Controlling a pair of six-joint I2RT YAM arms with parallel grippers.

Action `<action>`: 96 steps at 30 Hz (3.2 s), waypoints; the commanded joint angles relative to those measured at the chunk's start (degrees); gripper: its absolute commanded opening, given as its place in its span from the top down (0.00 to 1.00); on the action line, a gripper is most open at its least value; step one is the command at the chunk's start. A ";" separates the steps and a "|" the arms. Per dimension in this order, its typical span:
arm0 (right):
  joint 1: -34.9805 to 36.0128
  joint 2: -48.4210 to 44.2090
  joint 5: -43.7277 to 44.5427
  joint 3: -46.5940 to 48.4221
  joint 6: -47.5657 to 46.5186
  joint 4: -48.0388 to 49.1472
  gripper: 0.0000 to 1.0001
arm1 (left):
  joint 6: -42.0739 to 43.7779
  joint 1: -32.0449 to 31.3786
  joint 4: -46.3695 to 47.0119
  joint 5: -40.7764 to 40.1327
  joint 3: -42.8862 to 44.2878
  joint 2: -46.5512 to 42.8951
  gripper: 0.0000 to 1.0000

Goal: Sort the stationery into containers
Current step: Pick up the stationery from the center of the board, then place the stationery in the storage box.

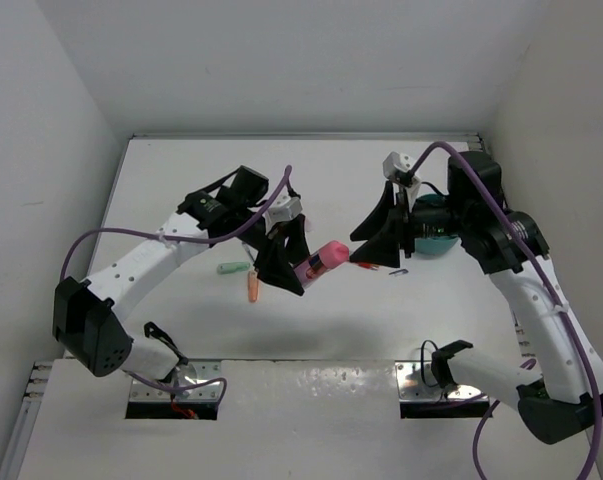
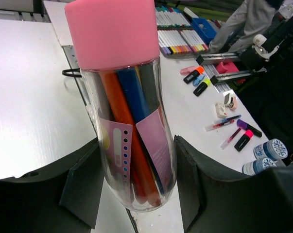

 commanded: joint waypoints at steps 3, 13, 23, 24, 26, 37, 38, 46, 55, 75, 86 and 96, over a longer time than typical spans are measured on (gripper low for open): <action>1.01 1.29 1.86 2.01 -4.66 0.12 0.51 | 1.09 -1.58 2.40 10.27 1.19 -2.86 1.00; 2.68 2.00 -0.16 3.42 -5.45 0.12 0.59 | -0.50 -2.46 3.63 10.44 1.54 -2.51 1.00; 4.87 3.76 -0.16 4.74 -8.97 -3.92 0.66 | -1.64 -2.63 4.51 10.45 2.77 -2.07 0.94; 5.13 3.76 0.10 4.74 -9.23 -4.18 0.67 | -1.73 -2.63 4.60 10.45 2.77 -2.07 0.94; 5.31 3.67 0.37 4.57 -9.58 -4.36 0.78 | -1.90 -2.55 4.60 10.53 2.68 -2.07 0.94; 5.49 2.70 3.18 4.13 -9.23 -4.36 1.00 | -4.28 -2.54 5.65 6.60 2.60 -1.89 0.37; 5.49 2.44 3.27 4.13 -9.58 -4.36 1.00 | -4.63 -2.20 5.56 5.97 2.51 -2.15 0.34; 5.49 2.09 4.59 5.00 -10.11 -5.76 1.00 | -12.60 0.79 12.81 -3.16 0.67 -6.71 0.00; 4.87 2.79 21.15 6.24 -11.61 -8.40 1.00 | -32.93 13.36 23.25 -65.07 -2.16 -16.92 0.00; -21.67 21.58 48.97 20.99 -8.35 -12.79 1.00 | -27.48 16.09 6.36 -92.21 4.62 -9.19 0.00; -29.84 29.15 49.85 24.87 -10.46 -14.91 1.00 | -29.15 14.42 6.09 -96.17 4.79 -7.69 0.00; -31.25 30.83 49.85 21.62 -11.34 -11.39 1.00 | -26.51 13.28 7.58 -94.23 4.53 -7.78 0.00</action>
